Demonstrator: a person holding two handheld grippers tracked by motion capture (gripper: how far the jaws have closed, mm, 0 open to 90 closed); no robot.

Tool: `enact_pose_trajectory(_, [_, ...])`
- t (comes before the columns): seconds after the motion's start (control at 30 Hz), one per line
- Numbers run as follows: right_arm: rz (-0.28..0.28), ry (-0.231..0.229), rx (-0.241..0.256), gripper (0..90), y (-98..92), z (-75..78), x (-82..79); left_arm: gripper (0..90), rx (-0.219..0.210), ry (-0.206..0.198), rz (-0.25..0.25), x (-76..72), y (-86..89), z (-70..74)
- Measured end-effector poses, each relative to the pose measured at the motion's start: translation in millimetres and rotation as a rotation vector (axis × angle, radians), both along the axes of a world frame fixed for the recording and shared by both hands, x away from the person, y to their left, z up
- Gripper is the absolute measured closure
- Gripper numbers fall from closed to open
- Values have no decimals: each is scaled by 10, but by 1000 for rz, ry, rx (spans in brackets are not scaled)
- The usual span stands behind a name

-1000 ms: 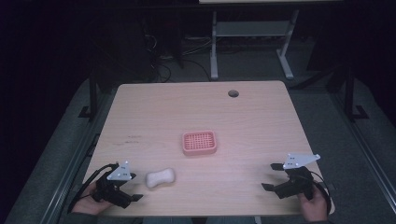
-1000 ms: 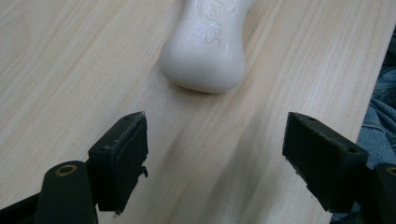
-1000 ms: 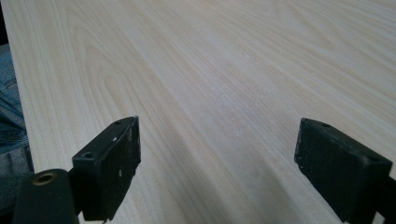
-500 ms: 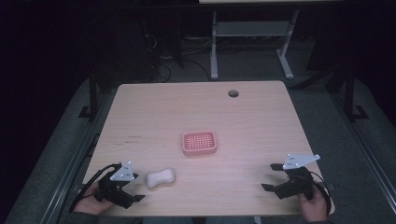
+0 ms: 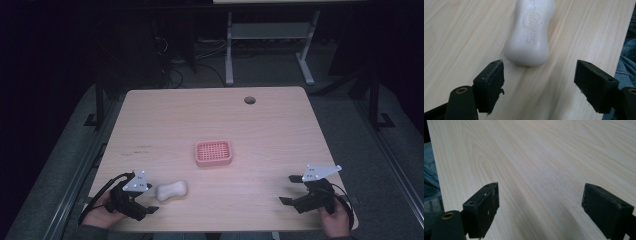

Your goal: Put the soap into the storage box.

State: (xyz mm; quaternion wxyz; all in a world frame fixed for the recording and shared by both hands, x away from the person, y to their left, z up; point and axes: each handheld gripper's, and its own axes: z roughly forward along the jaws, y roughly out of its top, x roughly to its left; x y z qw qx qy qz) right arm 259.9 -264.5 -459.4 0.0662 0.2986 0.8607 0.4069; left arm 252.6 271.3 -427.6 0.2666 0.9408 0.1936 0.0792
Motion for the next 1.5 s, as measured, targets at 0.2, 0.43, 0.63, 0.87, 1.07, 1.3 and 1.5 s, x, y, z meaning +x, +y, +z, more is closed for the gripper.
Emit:
enact_pose_trajectory(0.2, [7,-4,-1,142,10,1,2,235,-11,-6,-17,65,-110,13])
enact_pose_trajectory(0.43, [9,3,-2,142,14,0,3,253,3,10,-38,159,-196,-15])
enact_pose_trajectory(0.63, [13,2,-4,142,23,-5,11,274,3,6,-48,186,-225,-18])
enact_pose_trajectory(0.87, [15,5,-5,142,34,-7,13,284,15,16,-59,248,-273,-40])
enact_pose_trajectory(1.07, [13,8,-4,141,30,-7,12,311,17,23,-72,327,-314,-63])
enact_pose_trajectory(1.3, [15,7,-5,142,28,-8,11,334,21,45,-87,387,-346,-80])
enact_pose_trajectory(1.5, [15,7,-4,142,29,-8,10,385,26,51,-103,418,-392,-103])
